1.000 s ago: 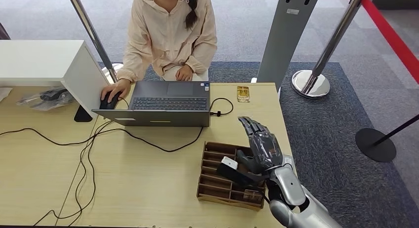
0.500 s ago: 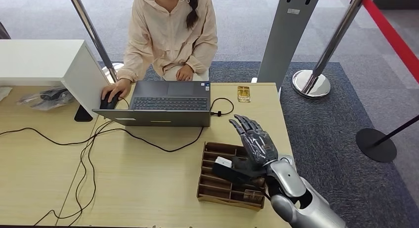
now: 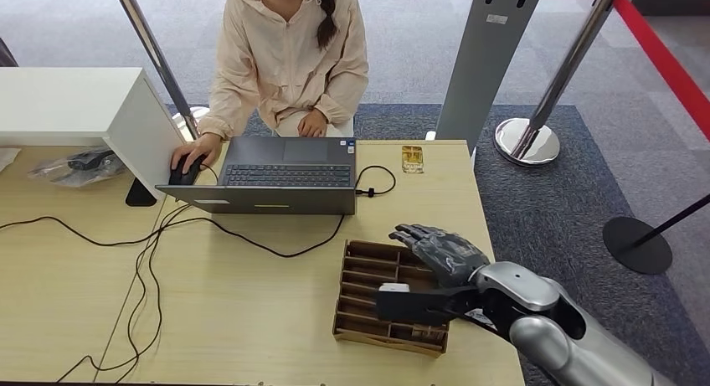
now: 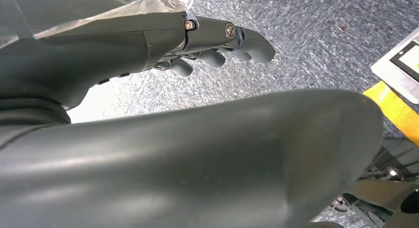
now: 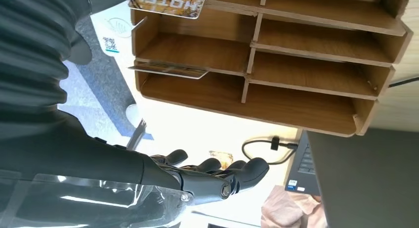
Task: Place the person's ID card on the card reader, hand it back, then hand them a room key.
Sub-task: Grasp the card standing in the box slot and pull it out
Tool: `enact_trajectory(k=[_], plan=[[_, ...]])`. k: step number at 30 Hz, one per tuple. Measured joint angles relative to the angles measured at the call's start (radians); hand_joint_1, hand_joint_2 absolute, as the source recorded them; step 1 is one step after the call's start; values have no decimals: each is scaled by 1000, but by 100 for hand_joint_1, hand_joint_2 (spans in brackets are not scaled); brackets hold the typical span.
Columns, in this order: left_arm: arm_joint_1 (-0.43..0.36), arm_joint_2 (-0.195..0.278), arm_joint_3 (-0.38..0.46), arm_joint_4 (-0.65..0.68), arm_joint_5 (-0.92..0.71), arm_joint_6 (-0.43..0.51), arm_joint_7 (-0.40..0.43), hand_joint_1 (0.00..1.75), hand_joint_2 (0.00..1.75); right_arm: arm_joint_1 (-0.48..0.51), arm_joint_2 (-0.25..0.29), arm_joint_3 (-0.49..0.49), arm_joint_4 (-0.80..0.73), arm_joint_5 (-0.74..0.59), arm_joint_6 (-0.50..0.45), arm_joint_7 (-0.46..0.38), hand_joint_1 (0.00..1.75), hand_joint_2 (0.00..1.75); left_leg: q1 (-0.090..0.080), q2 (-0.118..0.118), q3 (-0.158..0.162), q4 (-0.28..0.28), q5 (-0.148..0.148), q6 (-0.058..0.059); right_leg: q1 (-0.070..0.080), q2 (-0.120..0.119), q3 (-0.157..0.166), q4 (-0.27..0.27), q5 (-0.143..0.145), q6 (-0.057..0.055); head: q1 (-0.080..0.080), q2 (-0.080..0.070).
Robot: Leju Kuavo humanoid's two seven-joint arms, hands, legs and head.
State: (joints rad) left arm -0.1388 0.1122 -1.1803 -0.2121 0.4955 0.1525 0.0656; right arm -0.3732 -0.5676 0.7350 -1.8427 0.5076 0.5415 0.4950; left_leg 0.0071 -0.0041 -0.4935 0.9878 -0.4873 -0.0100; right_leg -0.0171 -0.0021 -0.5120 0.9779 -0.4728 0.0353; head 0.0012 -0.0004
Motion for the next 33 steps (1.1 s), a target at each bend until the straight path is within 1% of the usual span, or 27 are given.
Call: enact_trajectory(k=[4,9,13,18,24,33], plan=[[0,0,0,0,0,-2,0,0,0,-1,-28,20,-36,11,-33,6,0,175,0,0,0,0,0,0,0,0,0,0,0,0,0,0],[-1,0,0,0,0,-3,0,0,0,-1,-44,42,-61,49,-64,-2,0,175,0,0,0,0,0,0,0,0,0,0,0,0,0,0],[-1,1,0,0,2,-3,-2,0,0,-1,-50,59,-72,74,-75,-5,7,175,0,0,0,0,0,0,0,0,0,0,0,0,0,0],[-1,2,0,0,5,-2,-3,0,0,12,-53,68,-72,149,-112,-18,9,175,0,0,0,0,0,0,0,0,0,0,0,0,0,0],[-1,2,0,0,5,-2,0,0,0,63,-49,68,-61,242,-157,-44,10,175,0,0,-1,0,0,0,0,0,0,0,0,0,0,0],[-2,4,0,0,4,2,9,0,0,123,-38,65,-23,274,-200,-55,13,175,0,0,-1,0,0,0,0,0,0,0,0,0,0,0]])
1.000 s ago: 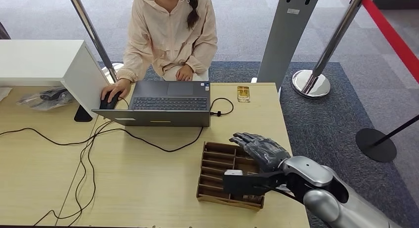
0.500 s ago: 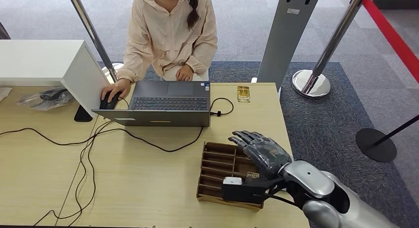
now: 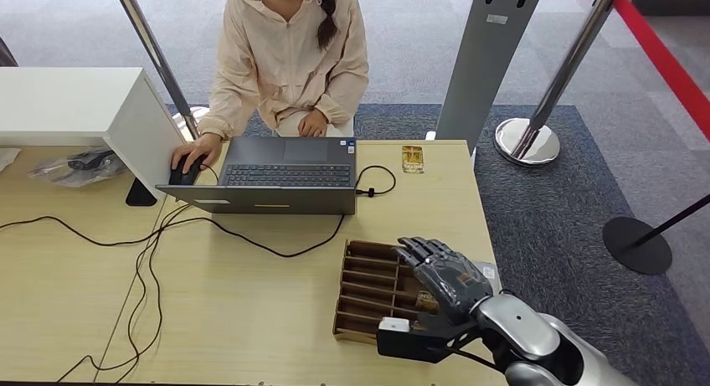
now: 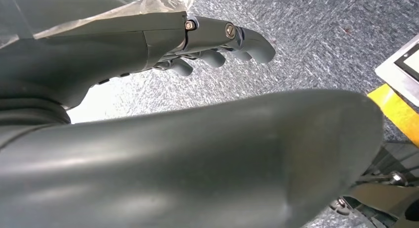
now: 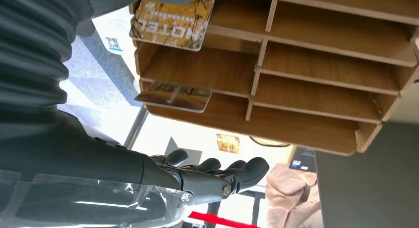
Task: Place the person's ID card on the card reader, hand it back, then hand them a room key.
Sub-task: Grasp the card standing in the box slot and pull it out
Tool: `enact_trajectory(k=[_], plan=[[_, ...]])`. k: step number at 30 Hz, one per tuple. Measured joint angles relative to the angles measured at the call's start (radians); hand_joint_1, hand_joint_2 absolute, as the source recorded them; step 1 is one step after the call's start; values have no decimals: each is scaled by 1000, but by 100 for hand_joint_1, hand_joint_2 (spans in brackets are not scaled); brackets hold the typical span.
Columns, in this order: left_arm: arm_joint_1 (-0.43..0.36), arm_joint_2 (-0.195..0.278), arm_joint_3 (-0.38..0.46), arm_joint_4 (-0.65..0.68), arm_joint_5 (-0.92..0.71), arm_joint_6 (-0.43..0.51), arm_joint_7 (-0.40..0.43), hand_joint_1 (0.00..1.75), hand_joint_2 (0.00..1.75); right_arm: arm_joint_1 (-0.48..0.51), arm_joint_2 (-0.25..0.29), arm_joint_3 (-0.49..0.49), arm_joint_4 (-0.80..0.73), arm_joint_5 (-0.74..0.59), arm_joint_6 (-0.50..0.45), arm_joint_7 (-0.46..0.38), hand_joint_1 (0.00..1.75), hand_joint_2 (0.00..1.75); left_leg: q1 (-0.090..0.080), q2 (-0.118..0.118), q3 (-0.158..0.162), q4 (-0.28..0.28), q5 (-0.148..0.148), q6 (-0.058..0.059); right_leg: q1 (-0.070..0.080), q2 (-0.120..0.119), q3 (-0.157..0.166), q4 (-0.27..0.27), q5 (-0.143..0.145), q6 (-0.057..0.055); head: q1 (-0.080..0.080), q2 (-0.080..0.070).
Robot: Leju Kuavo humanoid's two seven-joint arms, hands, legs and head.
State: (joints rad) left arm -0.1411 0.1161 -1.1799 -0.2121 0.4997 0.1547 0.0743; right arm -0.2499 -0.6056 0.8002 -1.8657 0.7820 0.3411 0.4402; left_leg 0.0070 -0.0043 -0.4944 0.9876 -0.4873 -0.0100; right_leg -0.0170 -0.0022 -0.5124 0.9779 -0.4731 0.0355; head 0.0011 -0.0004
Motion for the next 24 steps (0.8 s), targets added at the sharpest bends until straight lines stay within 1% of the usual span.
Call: enact_trajectory(k=[3,6,7,8,10,11,14,17,24], plan=[[0,1,0,0,0,0,1,0,0,7,3,-2,10,0,-4,0,19,175,0,0,0,0,0,0,0,0,0,0,0,0,0,0],[0,1,0,0,0,0,1,0,0,13,6,-5,19,4,-15,1,48,175,0,0,0,0,0,0,0,0,0,0,0,0,0,0],[0,1,0,0,1,0,1,0,0,15,7,-6,21,7,-22,2,52,175,0,0,0,0,0,0,0,0,0,0,0,0,0,0],[0,1,0,0,2,0,2,0,0,18,8,-8,24,12,-31,4,48,175,0,0,0,0,0,0,0,0,0,0,0,0,0,0],[0,1,0,0,3,0,3,0,0,24,10,-14,27,26,-57,11,29,175,0,0,0,0,0,0,0,0,0,0,0,0,0,0],[0,1,0,0,5,0,3,0,0,28,11,-20,29,36,-78,16,23,175,0,0,0,0,0,0,0,0,0,0,0,0,0,0],[1,1,1,0,9,1,6,0,0,39,14,-48,30,68,-154,29,12,175,0,0,0,0,0,0,0,0,0,0,0,0,0,0],[1,1,5,0,12,2,9,0,0,44,14,-81,28,81,-195,37,7,175,0,0,0,0,0,0,0,0,0,0,0,0,0,0],[1,1,19,0,13,2,10,0,0,55,15,-142,19,86,-210,41,3,175,0,0,0,0,0,0,0,0,0,0,0,0,0,0]])
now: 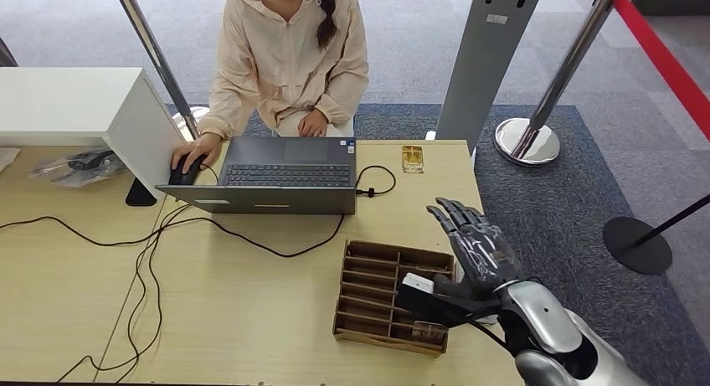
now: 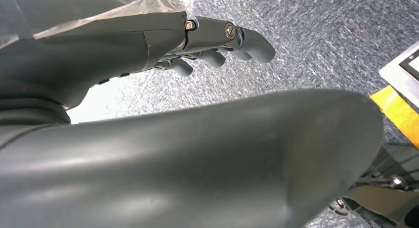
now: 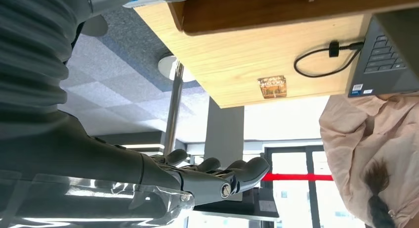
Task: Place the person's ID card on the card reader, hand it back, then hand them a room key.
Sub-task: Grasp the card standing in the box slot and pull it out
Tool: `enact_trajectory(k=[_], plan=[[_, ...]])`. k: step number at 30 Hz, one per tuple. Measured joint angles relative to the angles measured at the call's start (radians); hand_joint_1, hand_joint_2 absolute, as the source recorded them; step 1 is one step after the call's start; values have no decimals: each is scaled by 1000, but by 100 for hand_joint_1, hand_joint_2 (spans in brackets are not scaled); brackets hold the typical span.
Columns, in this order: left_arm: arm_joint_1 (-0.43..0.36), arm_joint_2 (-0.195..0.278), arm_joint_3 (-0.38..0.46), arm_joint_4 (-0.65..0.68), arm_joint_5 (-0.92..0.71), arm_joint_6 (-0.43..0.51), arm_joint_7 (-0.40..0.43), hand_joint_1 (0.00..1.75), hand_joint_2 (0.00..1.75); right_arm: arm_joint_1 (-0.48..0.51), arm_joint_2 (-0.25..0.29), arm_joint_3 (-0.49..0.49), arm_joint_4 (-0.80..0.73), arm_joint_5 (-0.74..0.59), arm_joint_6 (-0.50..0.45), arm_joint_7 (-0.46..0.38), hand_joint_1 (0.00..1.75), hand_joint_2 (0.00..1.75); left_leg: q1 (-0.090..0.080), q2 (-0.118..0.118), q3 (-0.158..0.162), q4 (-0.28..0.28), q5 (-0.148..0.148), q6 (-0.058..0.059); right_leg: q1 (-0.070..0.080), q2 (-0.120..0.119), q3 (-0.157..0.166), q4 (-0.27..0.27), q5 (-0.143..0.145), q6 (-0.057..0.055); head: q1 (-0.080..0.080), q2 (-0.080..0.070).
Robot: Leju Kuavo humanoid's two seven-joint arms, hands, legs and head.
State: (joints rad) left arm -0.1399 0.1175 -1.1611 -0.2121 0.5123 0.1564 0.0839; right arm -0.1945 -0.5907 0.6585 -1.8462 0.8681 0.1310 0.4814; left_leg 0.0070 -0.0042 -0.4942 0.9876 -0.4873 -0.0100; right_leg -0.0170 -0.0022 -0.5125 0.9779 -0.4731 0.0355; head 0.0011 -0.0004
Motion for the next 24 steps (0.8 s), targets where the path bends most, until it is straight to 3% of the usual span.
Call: enact_trajectory(k=[24], plan=[[0,1,6,0,-1,0,5,0,0,45,24,-47,3,-16,-10,0,12,175,0,0,-1,0,0,0,0,0,-1,0,0,0,0,0]])
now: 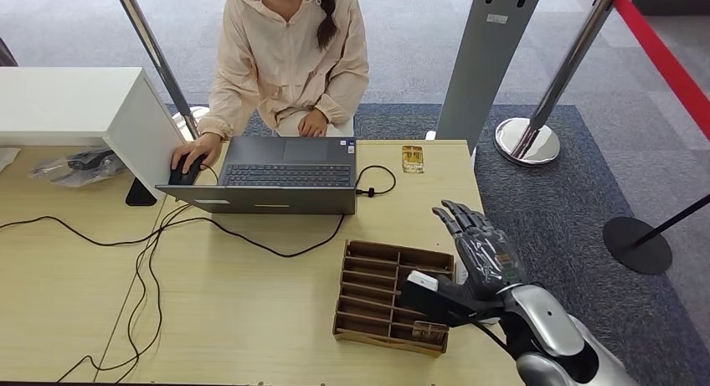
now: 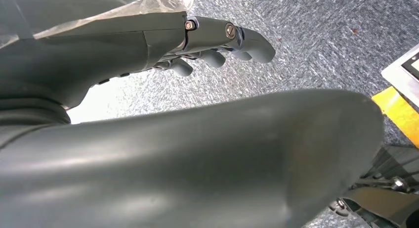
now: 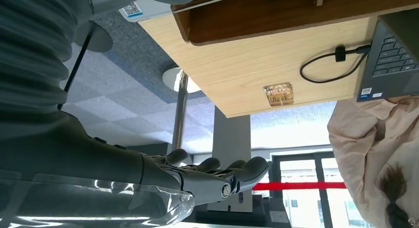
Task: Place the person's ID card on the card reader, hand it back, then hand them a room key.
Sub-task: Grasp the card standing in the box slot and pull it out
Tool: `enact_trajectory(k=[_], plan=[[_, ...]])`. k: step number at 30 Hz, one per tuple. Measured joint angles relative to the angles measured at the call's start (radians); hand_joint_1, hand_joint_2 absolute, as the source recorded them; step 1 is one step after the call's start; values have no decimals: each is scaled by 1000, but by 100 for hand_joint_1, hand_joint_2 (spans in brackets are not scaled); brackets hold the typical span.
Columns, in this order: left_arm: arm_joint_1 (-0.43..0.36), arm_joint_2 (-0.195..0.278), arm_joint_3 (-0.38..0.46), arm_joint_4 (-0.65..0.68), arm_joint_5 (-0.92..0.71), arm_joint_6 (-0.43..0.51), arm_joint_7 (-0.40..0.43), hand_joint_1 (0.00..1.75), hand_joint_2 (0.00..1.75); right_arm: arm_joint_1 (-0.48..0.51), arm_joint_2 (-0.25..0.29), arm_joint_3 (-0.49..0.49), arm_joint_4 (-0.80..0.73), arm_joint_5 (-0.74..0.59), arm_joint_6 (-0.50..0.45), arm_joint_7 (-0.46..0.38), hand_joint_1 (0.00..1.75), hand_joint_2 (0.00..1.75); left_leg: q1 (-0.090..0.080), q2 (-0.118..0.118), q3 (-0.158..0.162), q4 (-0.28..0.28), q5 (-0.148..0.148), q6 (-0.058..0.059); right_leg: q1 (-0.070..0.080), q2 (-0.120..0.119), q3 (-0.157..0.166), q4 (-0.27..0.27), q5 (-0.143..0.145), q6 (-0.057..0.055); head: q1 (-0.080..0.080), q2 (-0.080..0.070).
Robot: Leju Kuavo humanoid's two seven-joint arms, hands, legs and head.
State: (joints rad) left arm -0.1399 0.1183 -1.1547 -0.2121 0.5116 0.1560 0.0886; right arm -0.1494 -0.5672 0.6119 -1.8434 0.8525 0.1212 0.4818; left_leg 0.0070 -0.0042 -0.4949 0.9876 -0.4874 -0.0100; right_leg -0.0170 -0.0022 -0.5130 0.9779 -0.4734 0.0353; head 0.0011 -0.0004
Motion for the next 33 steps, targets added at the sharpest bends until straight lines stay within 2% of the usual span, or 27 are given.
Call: enact_trajectory(k=[5,11,17,20,30,33], plan=[[0,0,0,0,0,0,1,0,0,6,1,0,3,-3,-6,0,13,175,0,0,0,0,0,0,0,0,0,0,0,0,0,0],[0,4,0,0,-1,2,1,0,0,13,7,0,10,-10,-17,1,22,175,0,0,0,0,0,0,0,0,0,0,0,0,0,0],[0,5,0,0,-2,6,1,0,0,23,10,0,18,-18,-38,1,3,175,0,0,0,0,0,0,0,0,0,0,0,0,0,0],[0,5,0,0,-2,6,1,0,0,26,12,0,25,-23,-48,1,1,175,0,0,0,0,0,0,0,0,0,0,0,0,0,0],[0,5,0,0,-3,3,1,0,0,34,19,0,46,-38,-70,0,13,175,0,0,0,0,0,0,0,0,-1,0,0,0,0,0],[0,5,0,0,-3,3,1,0,0,36,21,0,54,-40,-77,0,24,175,0,0,-1,0,0,0,0,0,-1,0,0,0,0,0]])
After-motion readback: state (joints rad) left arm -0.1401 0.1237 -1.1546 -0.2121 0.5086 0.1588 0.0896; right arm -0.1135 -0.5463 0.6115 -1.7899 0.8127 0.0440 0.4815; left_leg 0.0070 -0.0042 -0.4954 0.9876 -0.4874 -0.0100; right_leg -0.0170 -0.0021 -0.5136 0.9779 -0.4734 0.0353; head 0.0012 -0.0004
